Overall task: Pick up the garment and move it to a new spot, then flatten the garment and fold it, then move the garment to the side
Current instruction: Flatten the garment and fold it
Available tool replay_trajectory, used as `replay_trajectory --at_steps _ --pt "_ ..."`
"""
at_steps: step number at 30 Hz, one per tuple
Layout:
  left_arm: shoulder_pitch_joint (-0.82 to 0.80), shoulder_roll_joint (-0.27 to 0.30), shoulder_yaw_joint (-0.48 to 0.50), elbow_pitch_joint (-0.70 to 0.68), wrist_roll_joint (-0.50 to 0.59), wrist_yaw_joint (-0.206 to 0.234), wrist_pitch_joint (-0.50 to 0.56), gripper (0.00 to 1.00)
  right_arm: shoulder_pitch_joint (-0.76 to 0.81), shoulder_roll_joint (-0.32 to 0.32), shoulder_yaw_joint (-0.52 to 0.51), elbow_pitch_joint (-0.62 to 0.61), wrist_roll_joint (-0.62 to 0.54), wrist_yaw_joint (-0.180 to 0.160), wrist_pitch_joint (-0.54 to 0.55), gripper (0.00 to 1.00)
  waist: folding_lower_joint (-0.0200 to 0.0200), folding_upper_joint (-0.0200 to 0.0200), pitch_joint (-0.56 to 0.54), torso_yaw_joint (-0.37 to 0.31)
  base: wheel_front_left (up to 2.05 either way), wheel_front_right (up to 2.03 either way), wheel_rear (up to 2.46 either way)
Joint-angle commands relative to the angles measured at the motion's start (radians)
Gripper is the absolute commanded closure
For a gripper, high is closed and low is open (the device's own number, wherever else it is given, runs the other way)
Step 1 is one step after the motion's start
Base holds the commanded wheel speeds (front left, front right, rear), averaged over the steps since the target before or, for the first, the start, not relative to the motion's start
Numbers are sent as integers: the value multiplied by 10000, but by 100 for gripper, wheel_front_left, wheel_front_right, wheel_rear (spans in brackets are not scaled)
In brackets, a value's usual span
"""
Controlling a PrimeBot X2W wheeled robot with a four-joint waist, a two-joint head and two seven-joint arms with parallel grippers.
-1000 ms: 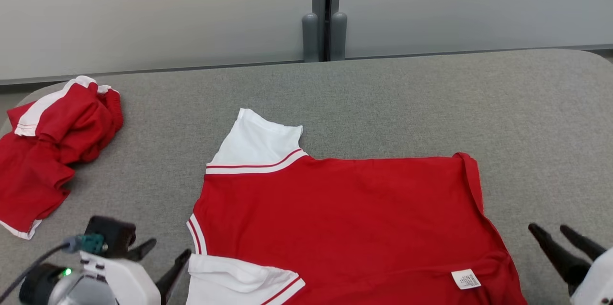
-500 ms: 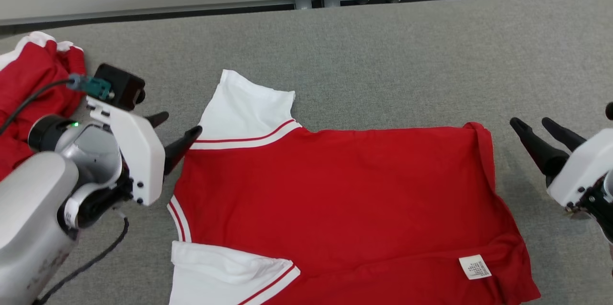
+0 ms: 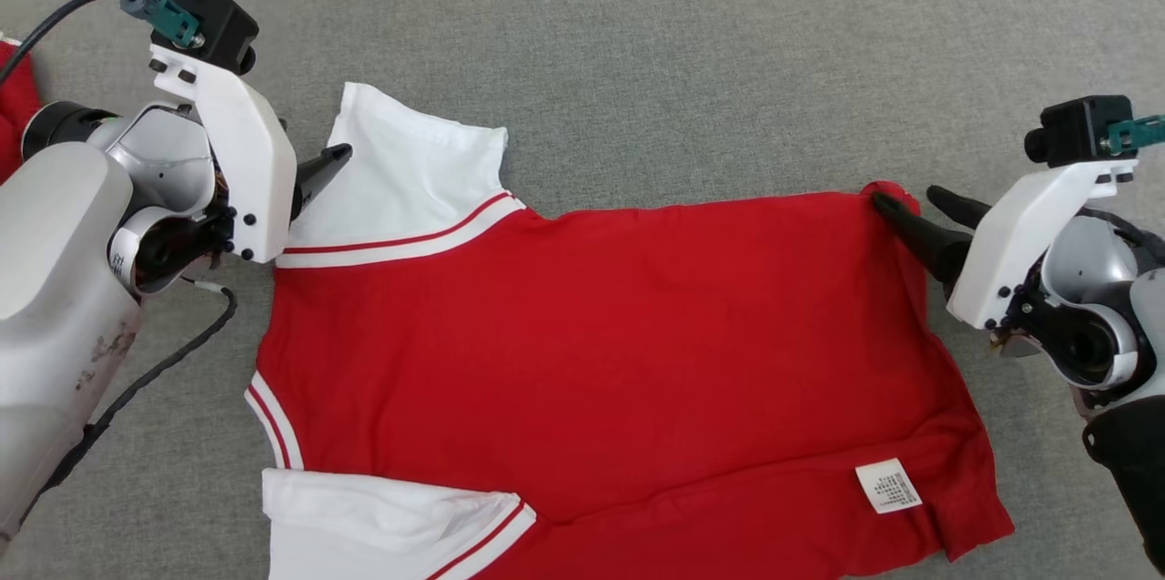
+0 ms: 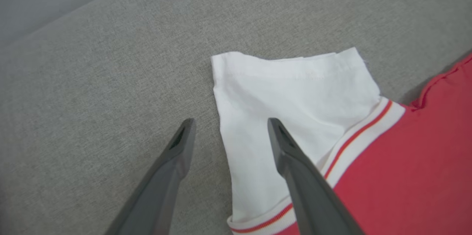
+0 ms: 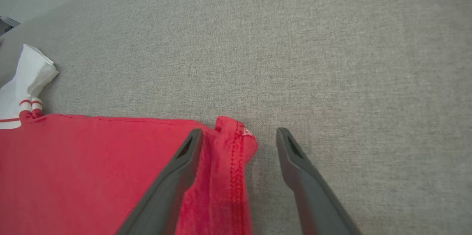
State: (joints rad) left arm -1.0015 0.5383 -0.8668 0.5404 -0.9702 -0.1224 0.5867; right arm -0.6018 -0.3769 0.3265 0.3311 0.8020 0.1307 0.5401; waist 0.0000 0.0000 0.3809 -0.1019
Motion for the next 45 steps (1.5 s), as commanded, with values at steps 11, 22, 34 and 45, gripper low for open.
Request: replay_trajectory --at_steps 11,22,34,45 --pt "-1290 -119 -763 1102 -147 -77 -375 0 -967 127 1462 578 589 4 -681 2 0 0 702 -594 0 0 0" --pt "-1683 -41 -1507 1880 -729 -81 -392 73 -1583 154 2550 1053 1173 2 -1313 67 0 0 932 -964 0 0 0" --pt "-1673 73 -1992 1557 -1524 -82 -1149 100 -1412 -175 2597 1547 1765 2 -2885 100 0 0 137 -587 0 0 0" --pt "-888 452 -2501 471 -2621 -82 -1506 100 -742 -308 2485 2233 2383 2 -3838 100 0 0 -1090 -57 0 0 0"
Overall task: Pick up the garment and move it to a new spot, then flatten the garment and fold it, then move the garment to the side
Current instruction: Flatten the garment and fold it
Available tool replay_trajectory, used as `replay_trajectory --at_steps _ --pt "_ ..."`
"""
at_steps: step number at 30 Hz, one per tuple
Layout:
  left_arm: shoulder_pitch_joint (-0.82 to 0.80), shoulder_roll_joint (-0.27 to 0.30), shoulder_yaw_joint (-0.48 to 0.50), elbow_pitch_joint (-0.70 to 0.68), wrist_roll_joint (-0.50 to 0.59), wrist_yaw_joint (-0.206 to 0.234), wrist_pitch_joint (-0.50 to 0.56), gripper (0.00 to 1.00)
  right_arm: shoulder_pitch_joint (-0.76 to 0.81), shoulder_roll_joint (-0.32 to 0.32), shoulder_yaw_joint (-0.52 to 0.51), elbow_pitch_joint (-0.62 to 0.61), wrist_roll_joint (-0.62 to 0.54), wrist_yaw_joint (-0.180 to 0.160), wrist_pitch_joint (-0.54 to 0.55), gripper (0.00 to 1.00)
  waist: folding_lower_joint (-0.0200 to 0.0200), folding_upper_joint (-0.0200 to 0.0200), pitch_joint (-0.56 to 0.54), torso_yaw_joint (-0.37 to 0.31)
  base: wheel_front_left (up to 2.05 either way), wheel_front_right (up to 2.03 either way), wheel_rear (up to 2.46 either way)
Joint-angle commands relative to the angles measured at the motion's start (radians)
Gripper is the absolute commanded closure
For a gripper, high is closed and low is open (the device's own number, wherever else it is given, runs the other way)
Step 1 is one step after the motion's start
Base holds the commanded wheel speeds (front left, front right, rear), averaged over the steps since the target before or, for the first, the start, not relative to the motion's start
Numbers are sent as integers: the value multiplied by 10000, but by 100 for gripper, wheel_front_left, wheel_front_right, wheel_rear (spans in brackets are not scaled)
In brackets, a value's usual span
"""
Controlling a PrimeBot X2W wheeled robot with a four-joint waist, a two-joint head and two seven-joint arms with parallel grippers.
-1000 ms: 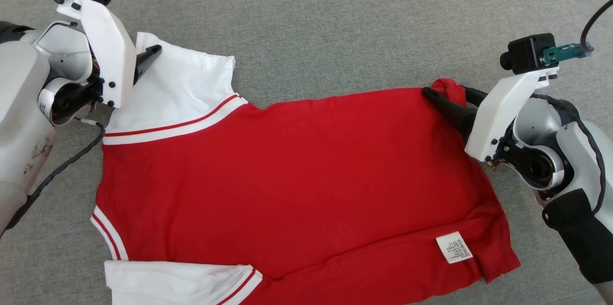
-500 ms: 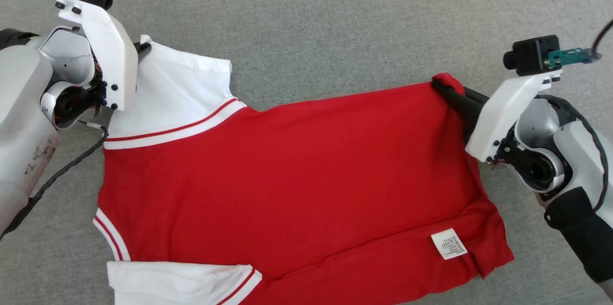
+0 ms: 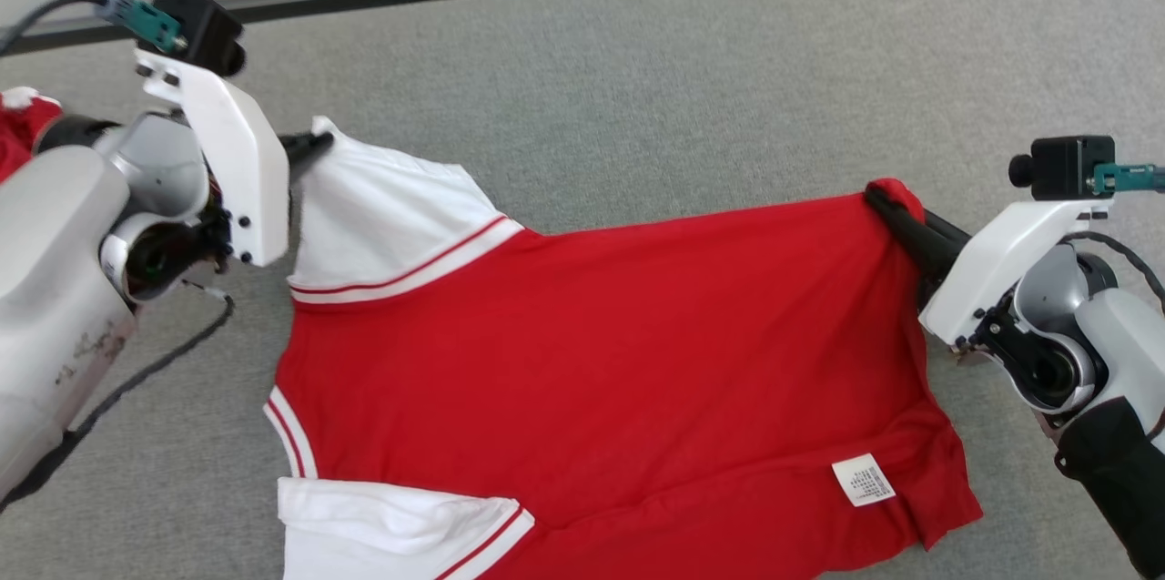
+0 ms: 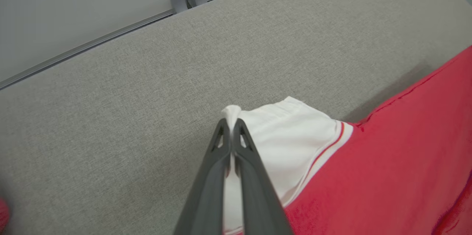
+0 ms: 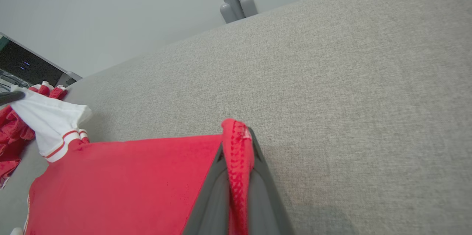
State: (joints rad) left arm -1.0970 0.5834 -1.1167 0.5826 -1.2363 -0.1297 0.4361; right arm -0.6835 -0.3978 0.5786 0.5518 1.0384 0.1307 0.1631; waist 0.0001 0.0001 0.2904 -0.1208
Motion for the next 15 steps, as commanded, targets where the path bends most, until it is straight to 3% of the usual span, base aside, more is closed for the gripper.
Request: replay_trajectory --at_steps 1,15 --pt "141 61 -51 -130 -99 -9 26 100 137 -130 -11 39 79 2 -75 100 -1 -1 -299 178 0 0 0" --pt "1205 1023 -624 -2632 -2553 -10 2354 100 865 -815 765 139 549 2 499 100 -1 -1 -1610 649 0 0 0"
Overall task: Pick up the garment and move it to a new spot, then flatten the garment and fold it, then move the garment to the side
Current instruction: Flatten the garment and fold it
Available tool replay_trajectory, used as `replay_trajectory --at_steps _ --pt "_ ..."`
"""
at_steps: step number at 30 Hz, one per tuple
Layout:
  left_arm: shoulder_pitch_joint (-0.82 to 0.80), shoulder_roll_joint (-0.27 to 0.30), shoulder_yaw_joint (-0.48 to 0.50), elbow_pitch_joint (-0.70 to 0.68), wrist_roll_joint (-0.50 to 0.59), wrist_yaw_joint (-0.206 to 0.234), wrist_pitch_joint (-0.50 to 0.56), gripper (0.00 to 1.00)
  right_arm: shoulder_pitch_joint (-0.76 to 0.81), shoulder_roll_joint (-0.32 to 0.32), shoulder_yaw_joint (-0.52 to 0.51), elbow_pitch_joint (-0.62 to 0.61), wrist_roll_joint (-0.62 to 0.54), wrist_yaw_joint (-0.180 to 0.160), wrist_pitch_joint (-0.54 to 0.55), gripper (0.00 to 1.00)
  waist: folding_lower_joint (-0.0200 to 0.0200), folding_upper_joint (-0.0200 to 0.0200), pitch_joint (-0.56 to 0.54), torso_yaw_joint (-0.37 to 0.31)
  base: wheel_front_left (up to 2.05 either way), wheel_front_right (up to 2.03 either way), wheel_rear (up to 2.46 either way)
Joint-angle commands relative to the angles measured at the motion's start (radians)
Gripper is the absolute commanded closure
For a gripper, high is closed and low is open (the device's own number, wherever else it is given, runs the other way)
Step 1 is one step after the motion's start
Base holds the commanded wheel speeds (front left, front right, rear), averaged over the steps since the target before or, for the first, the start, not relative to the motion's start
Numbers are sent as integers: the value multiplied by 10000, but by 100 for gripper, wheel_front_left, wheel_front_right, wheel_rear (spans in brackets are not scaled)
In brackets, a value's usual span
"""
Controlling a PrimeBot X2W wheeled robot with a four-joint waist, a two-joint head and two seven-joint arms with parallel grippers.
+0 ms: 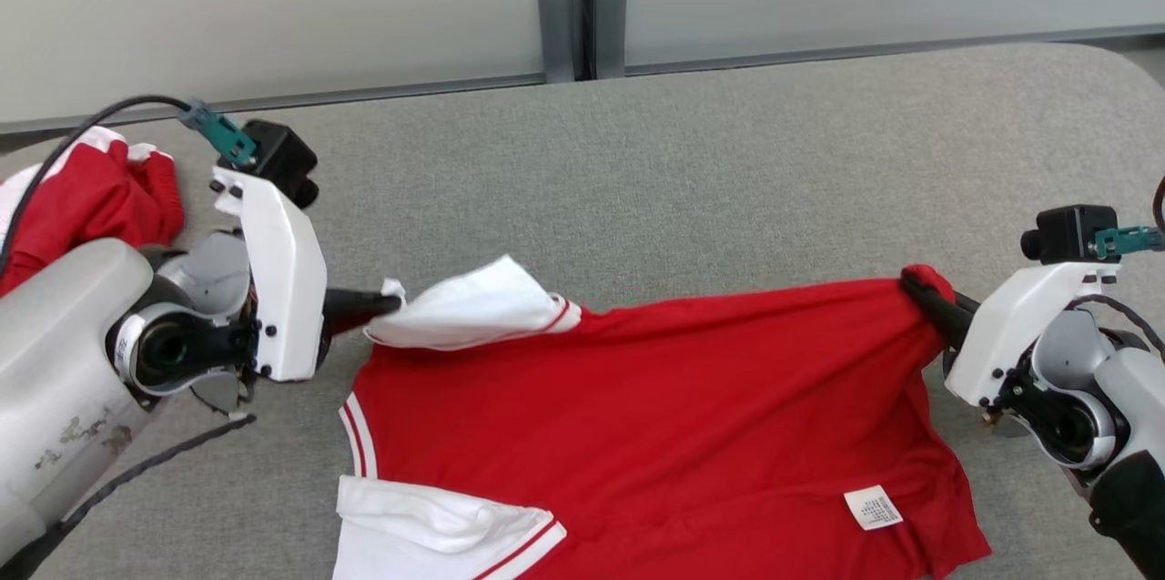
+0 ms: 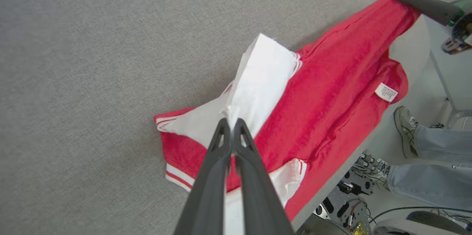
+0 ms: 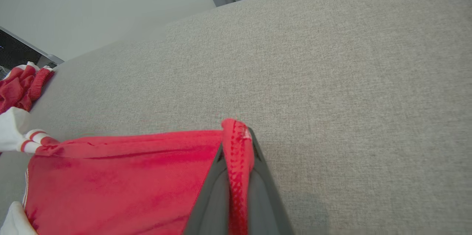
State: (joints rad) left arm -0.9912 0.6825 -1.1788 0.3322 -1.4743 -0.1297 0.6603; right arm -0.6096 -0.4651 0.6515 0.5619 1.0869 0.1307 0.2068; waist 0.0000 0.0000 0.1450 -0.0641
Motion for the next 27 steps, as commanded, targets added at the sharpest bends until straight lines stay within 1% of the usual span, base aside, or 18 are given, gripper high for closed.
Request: replay_trajectory --at_steps 1,4,9,13,21,22,27 --pt "215 104 -15 -283 -340 -10 284 100 131 -223 84 100 56 2 96 100 0 0 -204 94 0 0 0" --pt "438 314 -115 -758 -766 88 836 100 173 -317 222 257 137 2 204 100 0 0 -321 129 0 0 0" --pt "675 662 -291 -1601 -1233 414 1618 100 208 -369 477 253 361 2 356 100 0 0 -424 168 0 0 0" --pt "785 875 -361 -2060 -1404 628 1938 100 249 -445 661 116 514 2 404 100 0 0 -463 186 0 0 0" --pt "1167 1194 -532 -2879 -1753 987 2477 100 500 -1033 1317 -669 1034 2 940 100 0 0 -534 220 0 0 0" --pt "1251 1278 -557 -3038 -1818 1069 2627 100 544 -1210 1445 -849 1201 2 1101 100 0 0 -559 214 0 0 0" --pt "1380 1442 -596 -3330 -1970 1210 2827 100 662 -1584 1745 -1169 1624 2 1656 100 0 0 -648 196 0 0 0"
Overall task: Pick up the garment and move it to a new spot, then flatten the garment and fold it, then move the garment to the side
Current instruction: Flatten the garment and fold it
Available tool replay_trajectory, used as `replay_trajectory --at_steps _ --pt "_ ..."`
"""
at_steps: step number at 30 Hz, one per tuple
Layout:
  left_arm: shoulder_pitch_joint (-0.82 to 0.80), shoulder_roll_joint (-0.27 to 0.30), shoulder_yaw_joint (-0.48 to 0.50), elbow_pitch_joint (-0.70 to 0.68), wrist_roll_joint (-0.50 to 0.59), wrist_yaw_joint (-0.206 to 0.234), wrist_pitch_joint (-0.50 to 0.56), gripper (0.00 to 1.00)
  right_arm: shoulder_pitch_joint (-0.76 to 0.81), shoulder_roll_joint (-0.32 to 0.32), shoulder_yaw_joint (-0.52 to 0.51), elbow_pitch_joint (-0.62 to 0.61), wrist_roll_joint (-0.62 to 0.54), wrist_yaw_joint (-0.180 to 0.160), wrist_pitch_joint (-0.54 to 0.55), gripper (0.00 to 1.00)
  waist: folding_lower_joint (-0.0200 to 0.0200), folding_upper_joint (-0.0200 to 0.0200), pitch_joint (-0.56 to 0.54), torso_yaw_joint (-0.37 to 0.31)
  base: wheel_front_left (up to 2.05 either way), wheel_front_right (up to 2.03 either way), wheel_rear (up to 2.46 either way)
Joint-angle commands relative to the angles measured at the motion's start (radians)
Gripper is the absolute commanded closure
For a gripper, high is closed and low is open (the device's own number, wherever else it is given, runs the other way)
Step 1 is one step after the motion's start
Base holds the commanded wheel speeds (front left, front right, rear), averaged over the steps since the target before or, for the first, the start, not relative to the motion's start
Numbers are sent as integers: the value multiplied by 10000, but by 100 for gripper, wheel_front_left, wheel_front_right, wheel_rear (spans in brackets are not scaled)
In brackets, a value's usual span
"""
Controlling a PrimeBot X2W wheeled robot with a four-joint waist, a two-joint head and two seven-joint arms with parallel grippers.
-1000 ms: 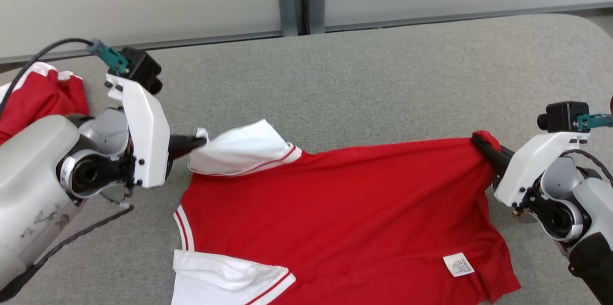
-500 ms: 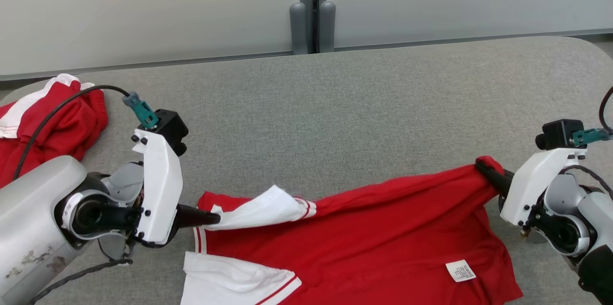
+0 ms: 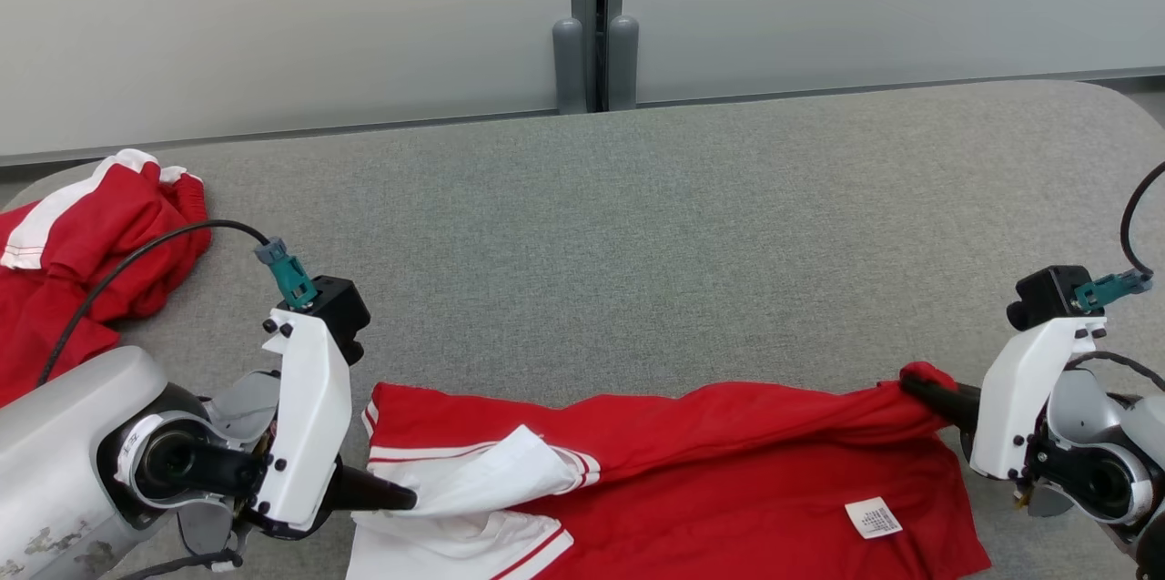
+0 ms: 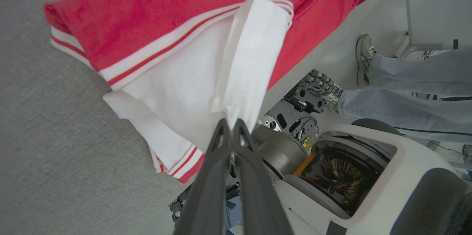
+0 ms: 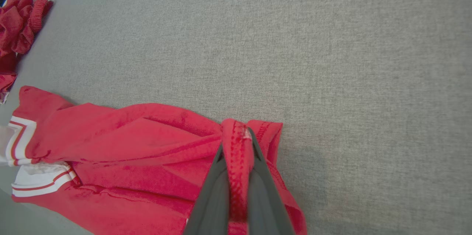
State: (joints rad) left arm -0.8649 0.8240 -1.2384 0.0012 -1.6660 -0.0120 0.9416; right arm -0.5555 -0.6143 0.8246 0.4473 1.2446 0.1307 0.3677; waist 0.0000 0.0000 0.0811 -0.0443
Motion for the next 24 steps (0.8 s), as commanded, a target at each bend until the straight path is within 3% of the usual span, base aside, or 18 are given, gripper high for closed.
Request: replay_trajectory --at_steps 1,8,20,22,23,24 --pt "155 49 -10 -70 -82 60 60 100 124 -164 66 -65 120 2 172 100 0 0 -28 -7 0 0 0" --pt "266 194 -28 -254 -153 199 153 100 155 -482 464 -149 429 2 1188 100 0 0 -87 -37 0 0 0" --pt "482 173 -119 -241 -114 287 350 100 37 -321 865 -31 214 2 1447 100 0 0 31 -38 0 0 0" --pt "560 146 -137 -160 -69 291 340 100 34 -289 909 -1 213 2 1415 83 0 0 51 -44 0 0 0" --pt "603 124 -146 -118 -44 275 322 100 40 -272 922 32 238 2 1426 64 0 0 58 -50 0 0 0" --pt "628 100 -152 -69 31 224 251 86 43 -254 938 59 241 2 1425 47 0 0 61 -58 0 0 0"
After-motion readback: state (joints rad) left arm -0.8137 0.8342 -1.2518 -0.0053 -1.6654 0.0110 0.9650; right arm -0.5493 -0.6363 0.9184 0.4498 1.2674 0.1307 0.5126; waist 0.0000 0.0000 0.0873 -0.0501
